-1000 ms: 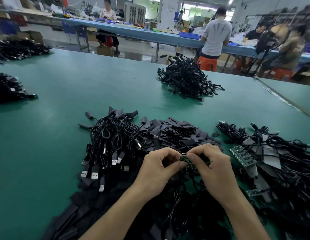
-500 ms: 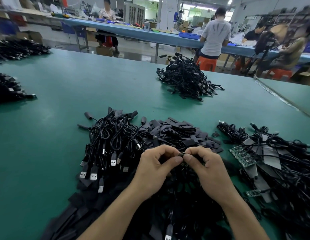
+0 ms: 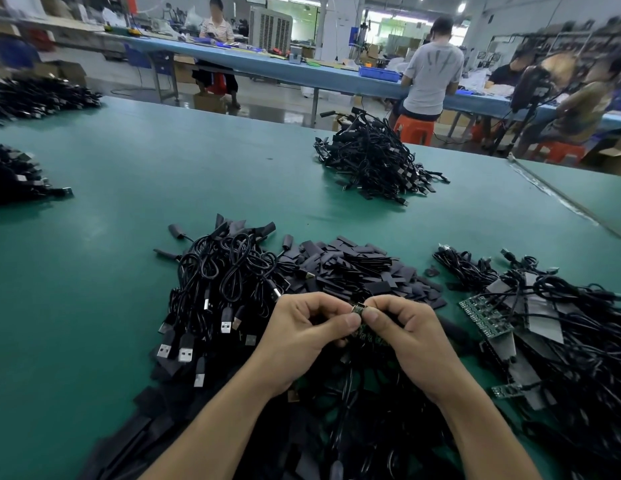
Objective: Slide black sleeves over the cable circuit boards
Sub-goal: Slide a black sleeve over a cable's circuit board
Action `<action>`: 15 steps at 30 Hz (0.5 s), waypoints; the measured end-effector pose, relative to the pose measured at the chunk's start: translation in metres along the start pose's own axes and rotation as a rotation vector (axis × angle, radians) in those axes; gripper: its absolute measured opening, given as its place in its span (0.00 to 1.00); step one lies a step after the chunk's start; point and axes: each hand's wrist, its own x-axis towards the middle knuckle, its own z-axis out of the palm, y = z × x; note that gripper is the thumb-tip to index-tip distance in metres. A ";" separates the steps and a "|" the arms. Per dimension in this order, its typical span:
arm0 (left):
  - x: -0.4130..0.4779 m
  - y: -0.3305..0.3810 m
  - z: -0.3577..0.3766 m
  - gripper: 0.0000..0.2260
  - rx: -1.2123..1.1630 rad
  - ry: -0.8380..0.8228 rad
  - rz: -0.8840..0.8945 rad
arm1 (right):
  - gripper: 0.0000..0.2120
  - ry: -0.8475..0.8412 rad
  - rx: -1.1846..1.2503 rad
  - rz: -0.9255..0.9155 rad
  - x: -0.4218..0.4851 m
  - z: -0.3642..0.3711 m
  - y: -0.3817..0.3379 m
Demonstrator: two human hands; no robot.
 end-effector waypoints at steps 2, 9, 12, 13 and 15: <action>0.000 0.000 -0.001 0.04 -0.016 0.013 -0.007 | 0.07 -0.006 0.058 0.003 0.001 0.002 0.000; 0.002 0.001 0.000 0.02 -0.075 0.050 -0.012 | 0.06 -0.021 0.217 0.045 0.005 0.006 0.000; 0.002 0.001 0.000 0.03 -0.102 0.051 -0.022 | 0.06 -0.021 0.291 0.071 0.006 0.008 0.000; 0.002 0.001 0.000 0.03 -0.104 0.060 -0.023 | 0.07 -0.014 0.309 0.077 0.006 0.009 0.000; 0.003 0.000 0.000 0.04 -0.102 0.072 -0.023 | 0.08 0.007 0.342 0.077 0.005 0.010 0.000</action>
